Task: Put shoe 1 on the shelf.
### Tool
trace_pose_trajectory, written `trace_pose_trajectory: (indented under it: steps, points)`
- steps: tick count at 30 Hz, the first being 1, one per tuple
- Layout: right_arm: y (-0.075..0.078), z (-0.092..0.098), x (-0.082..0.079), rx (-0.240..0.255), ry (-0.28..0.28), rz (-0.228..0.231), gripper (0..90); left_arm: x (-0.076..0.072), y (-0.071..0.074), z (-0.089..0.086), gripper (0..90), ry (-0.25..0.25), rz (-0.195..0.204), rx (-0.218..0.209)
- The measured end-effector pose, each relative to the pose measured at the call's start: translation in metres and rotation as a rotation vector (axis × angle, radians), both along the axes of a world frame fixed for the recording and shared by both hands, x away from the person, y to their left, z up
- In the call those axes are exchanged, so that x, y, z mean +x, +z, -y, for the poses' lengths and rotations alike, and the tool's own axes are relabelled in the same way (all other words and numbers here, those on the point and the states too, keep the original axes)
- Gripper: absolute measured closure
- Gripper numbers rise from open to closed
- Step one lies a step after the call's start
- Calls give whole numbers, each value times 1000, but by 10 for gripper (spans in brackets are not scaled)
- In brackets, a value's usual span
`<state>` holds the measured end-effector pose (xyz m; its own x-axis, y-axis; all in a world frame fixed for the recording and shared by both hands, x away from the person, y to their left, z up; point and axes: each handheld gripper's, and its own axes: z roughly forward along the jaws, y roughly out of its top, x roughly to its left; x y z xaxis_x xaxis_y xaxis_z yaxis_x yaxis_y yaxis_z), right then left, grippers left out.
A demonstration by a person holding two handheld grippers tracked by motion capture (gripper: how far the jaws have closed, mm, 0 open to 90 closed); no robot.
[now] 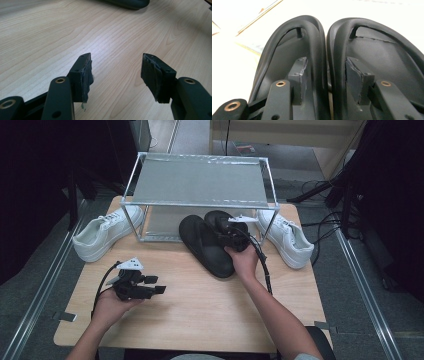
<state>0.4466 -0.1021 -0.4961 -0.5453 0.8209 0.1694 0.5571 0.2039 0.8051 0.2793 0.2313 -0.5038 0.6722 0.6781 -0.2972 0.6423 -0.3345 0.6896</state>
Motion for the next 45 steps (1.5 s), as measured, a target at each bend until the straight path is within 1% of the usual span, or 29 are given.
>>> trace_pose_trajectory:
  steps: [3,6,7,8,10,12,13,15,16,18,19,20,21,23,25,26,28,29,32,33,34,35,36,37,38,39,40,43,45]
  points:
    - [2,2,-6,-4,4,16,533,5,2,1,426,-2,11,-2]
    - [4,4,-10,-12,9,15,526,7,3,2,430,-5,10,-7]
    - [7,7,-14,0,15,13,527,11,4,3,430,-11,11,-4]
    - [7,7,-14,0,15,13,527,11,4,3,431,-11,11,-4]
    - [13,11,-20,16,27,5,527,16,5,5,432,-23,9,-4]
    - [15,12,-23,16,32,12,528,17,5,6,433,-26,9,-5]
    - [17,13,-29,15,44,26,532,19,5,7,436,-25,10,-3]
    - [18,14,-32,14,49,22,532,22,6,9,439,-27,9,-5]
    - [19,17,-38,22,62,17,535,25,6,11,455,-38,11,5]
    - [19,19,-43,42,81,15,534,27,7,13,474,-45,26,27]
    - [19,19,-43,42,81,15,534,27,7,13,481,-45,26,27]
    - [18,21,-47,45,100,16,534,30,8,15,486,-54,26,28]
    - [18,21,-47,45,100,16,534,30,8,15,494,-54,26,28]
    - [18,23,-51,31,109,16,534,32,8,17,504,-59,31,35]
    - [18,25,-54,31,114,19,534,34,9,18,533,-67,31,28]
    - [19,28,-58,41,122,18,534,37,11,19,591,-80,15,6]
    - [18,29,-60,46,126,15,532,38,12,19,669,-87,18,4]
    - [18,31,-63,42,133,13,532,40,13,20,669,-87,16,-1]
    - [16,35,-71,22,165,16,532,44,17,19,750,-97,24,-14]
    - [13,39,-78,26,186,27,532,46,18,19,790,-97,23,-15]
    - [12,40,-80,29,197,33,532,50,21,19,826,-106,26,-15]
    - [11,42,-84,23,209,40,532,52,23,19,850,-110,31,-8]
    - [9,44,-88,22,216,35,532,53,24,19,879,-108,40,-17]
    - [9,44,-88,22,216,35,532,53,24,19,897,-108,40,-17]
    - [7,47,-94,26,223,5,537,56,26,20,897,-114,29,-22]
    - [7,48,-96,30,226,-4,537,60,27,22,898,-127,21,-18]
    - [5,51,-100,35,232,-7,536,62,28,23,899,-129,18,-19]
    - [1,55,-107,16,241,-4,537,68,33,29,899,-151,29,-12]
    - [0,56,-108,14,244,-1,537,70,34,31,899,-156,31,-15]
